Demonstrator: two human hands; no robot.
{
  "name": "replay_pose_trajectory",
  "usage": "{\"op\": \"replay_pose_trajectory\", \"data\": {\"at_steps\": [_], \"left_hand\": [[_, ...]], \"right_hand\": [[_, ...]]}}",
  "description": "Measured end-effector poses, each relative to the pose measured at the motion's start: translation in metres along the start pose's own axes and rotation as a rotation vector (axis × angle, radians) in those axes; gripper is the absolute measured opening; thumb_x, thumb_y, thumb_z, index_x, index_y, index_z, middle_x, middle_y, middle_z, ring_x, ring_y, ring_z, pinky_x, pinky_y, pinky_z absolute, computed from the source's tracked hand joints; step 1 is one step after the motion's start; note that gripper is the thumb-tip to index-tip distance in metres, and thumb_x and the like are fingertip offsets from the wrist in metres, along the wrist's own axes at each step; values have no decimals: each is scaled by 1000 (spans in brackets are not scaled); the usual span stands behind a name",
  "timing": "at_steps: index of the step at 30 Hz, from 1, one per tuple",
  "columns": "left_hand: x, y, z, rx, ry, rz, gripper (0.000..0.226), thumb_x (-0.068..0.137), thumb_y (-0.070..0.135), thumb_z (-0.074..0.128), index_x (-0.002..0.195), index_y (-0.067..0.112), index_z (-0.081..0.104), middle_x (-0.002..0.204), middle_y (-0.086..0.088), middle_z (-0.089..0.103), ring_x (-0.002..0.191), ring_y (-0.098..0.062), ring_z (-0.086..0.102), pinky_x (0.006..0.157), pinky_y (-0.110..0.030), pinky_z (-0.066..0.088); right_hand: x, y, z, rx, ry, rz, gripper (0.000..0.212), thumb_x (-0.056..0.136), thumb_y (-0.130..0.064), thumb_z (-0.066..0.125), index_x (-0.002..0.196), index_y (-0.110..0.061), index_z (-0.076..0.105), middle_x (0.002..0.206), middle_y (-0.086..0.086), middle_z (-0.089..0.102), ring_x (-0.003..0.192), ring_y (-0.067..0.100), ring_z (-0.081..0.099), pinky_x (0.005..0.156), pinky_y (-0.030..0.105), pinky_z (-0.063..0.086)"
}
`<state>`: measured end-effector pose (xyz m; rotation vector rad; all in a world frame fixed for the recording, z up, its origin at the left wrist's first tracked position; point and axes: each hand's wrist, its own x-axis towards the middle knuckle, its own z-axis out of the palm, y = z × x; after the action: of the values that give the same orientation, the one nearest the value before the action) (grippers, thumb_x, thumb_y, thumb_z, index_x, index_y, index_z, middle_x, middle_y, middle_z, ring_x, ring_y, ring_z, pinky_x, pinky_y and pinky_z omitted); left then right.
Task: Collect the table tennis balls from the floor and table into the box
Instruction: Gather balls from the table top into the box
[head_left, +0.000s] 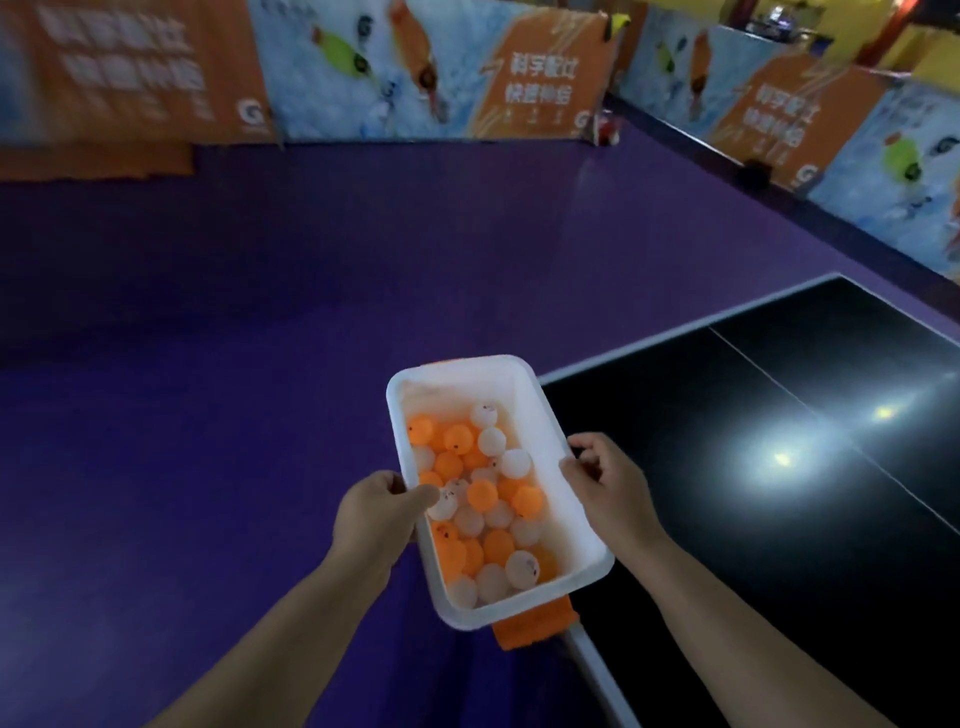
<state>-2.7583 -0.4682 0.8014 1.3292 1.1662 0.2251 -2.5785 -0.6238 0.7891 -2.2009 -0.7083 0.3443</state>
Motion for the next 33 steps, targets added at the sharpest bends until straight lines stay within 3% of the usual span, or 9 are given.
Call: {"op": "replay_pose_trajectory", "data": {"at_steps": [5, 9, 19, 26, 33], "left_hand": [[44, 7, -96, -17, 134, -12, 27, 78, 20, 72, 92, -1, 63, 85, -19, 72, 83, -37, 70, 74, -54, 58], [80, 6, -132, -40, 198, -54, 32, 75, 20, 71, 94, -4, 62, 88, -23, 70, 87, -41, 68, 73, -53, 57], [208, 73, -155, -73, 209, -55, 23, 81, 13, 71, 96, -2, 62, 86, -14, 72, 79, -27, 71, 69, -40, 61], [301, 139, -175, -67, 294, -82, 15, 81, 12, 70, 90, 4, 62, 87, -12, 72, 79, -26, 71, 73, -43, 60], [407, 193, -183, -66, 295, -112, 15, 82, 11, 67, 92, 2, 61, 89, -15, 70, 82, -29, 69, 78, -47, 59]], "right_hand": [[36, -73, 87, 50, -154, -24, 26, 89, -22, 56, 115, -24, 54, 79, -8, 55, 69, 8, 57, 60, 23, 44], [69, -104, 125, 7, -227, -68, 27, 88, -23, 57, 114, -26, 51, 82, -2, 59, 71, 13, 60, 62, 30, 50], [220, -134, 179, -27, -294, -137, 28, 88, -23, 58, 115, -21, 52, 74, -3, 53, 65, 9, 53, 55, 21, 43], [341, -171, 220, -28, -375, -163, 30, 87, -26, 56, 116, -21, 51, 77, -4, 53, 67, 10, 54, 59, 28, 47], [445, -194, 258, -115, -372, -121, 29, 88, -30, 53, 115, -22, 48, 78, -9, 54, 66, 9, 56, 52, 25, 44]]}}
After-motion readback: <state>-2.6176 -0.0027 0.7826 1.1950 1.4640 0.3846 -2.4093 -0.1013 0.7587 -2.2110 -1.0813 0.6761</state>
